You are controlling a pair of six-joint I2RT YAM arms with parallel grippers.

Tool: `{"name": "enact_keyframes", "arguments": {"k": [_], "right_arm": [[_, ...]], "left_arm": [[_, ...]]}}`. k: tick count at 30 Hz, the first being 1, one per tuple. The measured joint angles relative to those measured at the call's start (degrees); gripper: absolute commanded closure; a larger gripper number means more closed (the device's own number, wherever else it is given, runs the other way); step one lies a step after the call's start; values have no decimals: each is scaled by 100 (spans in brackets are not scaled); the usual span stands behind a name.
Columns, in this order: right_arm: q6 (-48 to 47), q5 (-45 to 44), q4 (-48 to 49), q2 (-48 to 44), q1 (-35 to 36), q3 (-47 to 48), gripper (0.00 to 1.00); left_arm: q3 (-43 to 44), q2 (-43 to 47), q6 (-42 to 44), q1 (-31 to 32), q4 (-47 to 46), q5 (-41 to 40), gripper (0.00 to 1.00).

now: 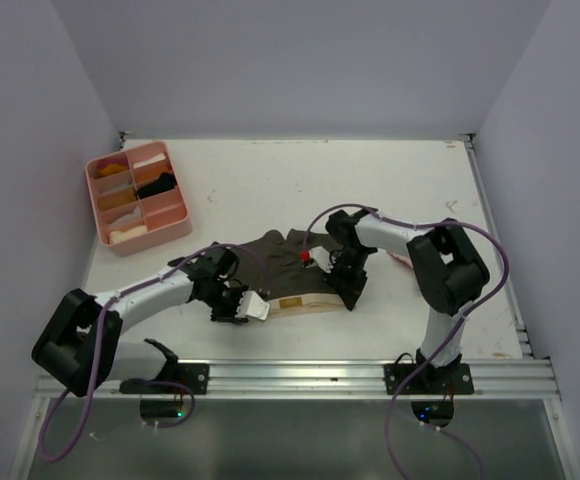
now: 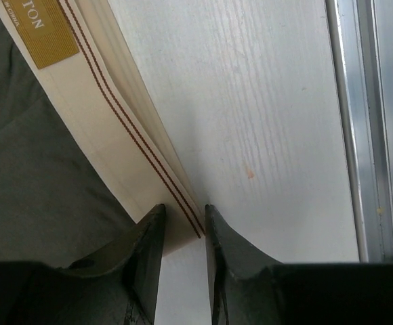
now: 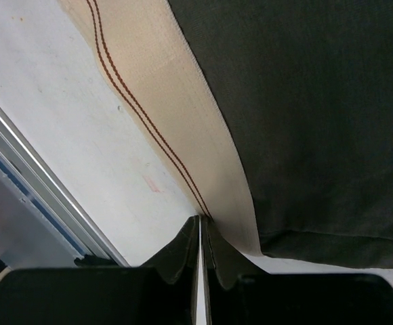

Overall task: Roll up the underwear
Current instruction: Flatten the underwear

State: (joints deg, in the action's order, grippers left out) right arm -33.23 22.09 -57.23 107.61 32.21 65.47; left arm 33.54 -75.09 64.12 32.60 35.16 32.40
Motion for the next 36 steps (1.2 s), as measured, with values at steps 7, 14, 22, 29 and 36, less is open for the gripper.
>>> {"name": "enact_keyframes", "arguments": {"k": [7,14,22,29,36], "right_arm": [[-111,223,-361,-601,2,533,82],[275,911,-354,-1279,0,1650,80],[925,1412,-177,-391,4,1281,85],[1537,1495,164,39,4,1045,85],[2194,1510,785,39,4,1080,86]], "left_arm": [[162,662,4,-608,649,391,56],[787,1510,164,-920,706,570,56],[415,1541,1958,-940,1064,236,55],[-380,1764,2798,-940,319,-188,54],[-372,1220,1829,-1224,-684,-540,59]]}}
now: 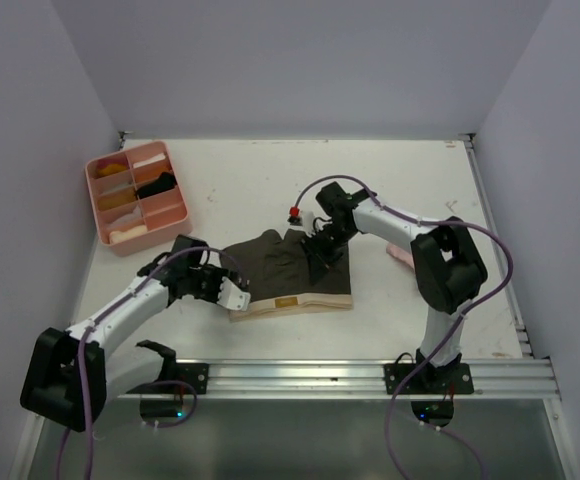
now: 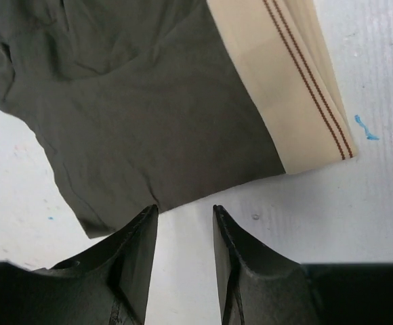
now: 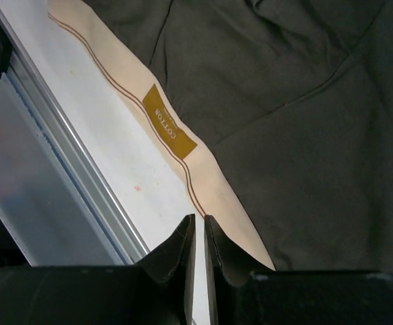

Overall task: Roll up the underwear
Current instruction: Flatten the underwear, then fold the underwear

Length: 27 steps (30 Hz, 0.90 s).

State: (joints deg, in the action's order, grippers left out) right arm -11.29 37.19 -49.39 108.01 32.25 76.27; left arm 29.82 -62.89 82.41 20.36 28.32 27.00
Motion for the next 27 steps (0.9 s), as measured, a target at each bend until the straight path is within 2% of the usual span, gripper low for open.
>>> {"name": "enact_keyframes", "arguments": {"k": [7,13,17,27], "right_arm": [[308,-68,378,50,0,2,89],[461,-186,595,79,0,2,90],[619,-210,811,127,0,2,92],[848,-365,1375,238,7,0,93]], "left_arm": [[688,-789,-1394,-678,258,142,62],[892,-1366,-2308,-787,262,155,61],[903,-1641,-2647,-787,264,175,59],[903,-1650,-3086,-787,61,319,57]]}}
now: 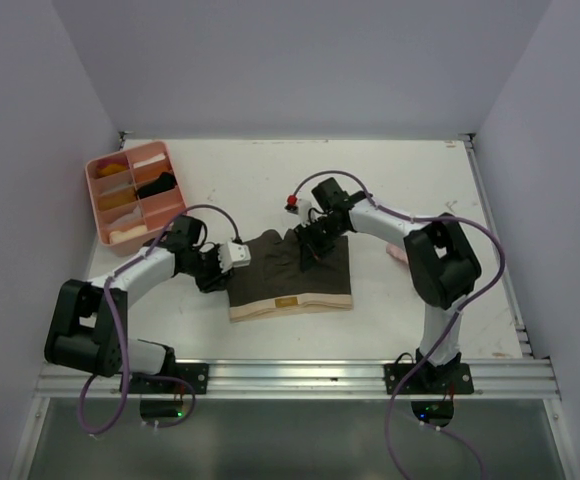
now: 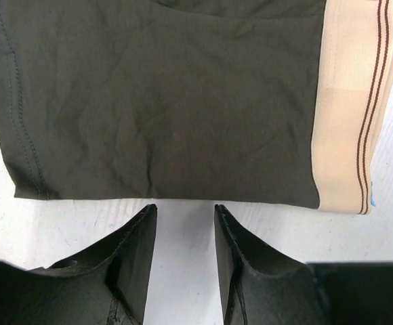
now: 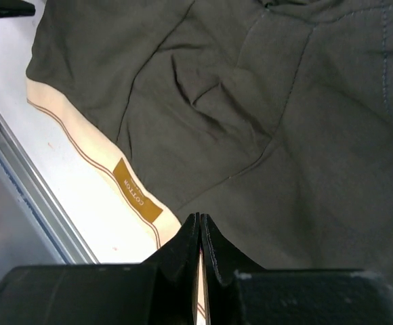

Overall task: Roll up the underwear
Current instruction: Fold the underwear

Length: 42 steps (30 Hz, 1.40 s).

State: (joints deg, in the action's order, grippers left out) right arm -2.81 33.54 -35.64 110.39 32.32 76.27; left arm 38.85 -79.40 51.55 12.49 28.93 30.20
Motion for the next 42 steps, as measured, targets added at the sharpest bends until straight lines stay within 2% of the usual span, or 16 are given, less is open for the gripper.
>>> {"name": "enact_keyframes", "arguments": {"k": [6,9,13,16,21,28,37,42], "right_arm": [[52,-70,212,234,31,0,94],[81,-125,264,479,61,0,94],[175,-55,240,636,70,46,95],[184,-55,229,658,79,76,95],[181,-55,229,658,79,76,95],[181,-55,229,658,79,76,96],[181,-52,227,658,79,76,96],[181,-46,227,667,79,76,96]], "left_arm": [[31,-243,-61,0,-151,98,57],[39,-374,-109,2,-251,131,62],[168,-577,-157,131,-413,138,90],[219,-654,-164,195,-496,175,100],[219,-590,-195,197,-426,205,100],[341,28,-317,197,-229,367,100],[520,72,-422,223,-68,505,100],[964,94,-697,463,-9,831,100]]}}
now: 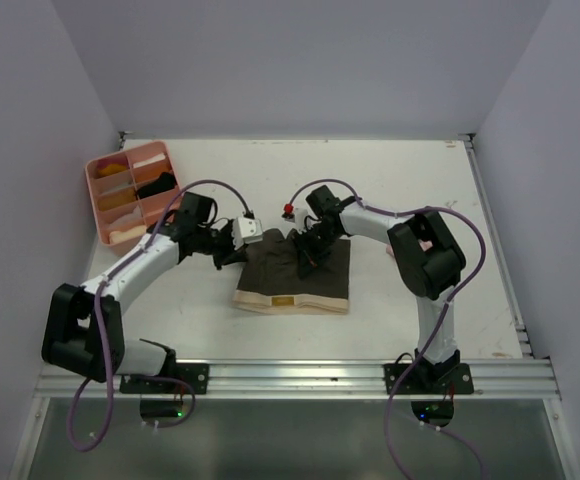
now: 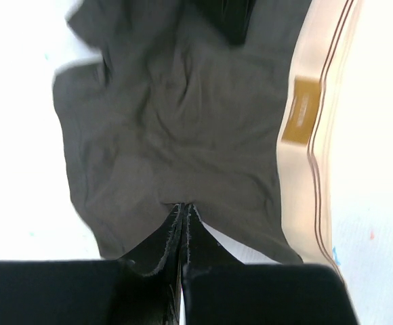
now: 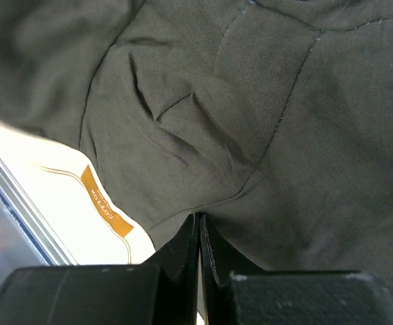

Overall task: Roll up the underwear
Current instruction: Fold the underwear

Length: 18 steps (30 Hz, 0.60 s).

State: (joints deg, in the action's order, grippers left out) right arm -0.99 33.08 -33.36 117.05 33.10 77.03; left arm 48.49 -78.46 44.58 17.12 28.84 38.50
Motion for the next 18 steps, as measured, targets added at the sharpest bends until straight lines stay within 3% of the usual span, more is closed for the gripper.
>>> {"name": "enact_keyframes", "arguments": {"k": [9,18], "right_arm": [[39,114,2,74,13,74,96],[42,146,7,74,39,74,96]], "left_arm": [[876,-133,-802,1003,-232,466,100],[1335,-778,-1569,1578,-743,750,100]]}}
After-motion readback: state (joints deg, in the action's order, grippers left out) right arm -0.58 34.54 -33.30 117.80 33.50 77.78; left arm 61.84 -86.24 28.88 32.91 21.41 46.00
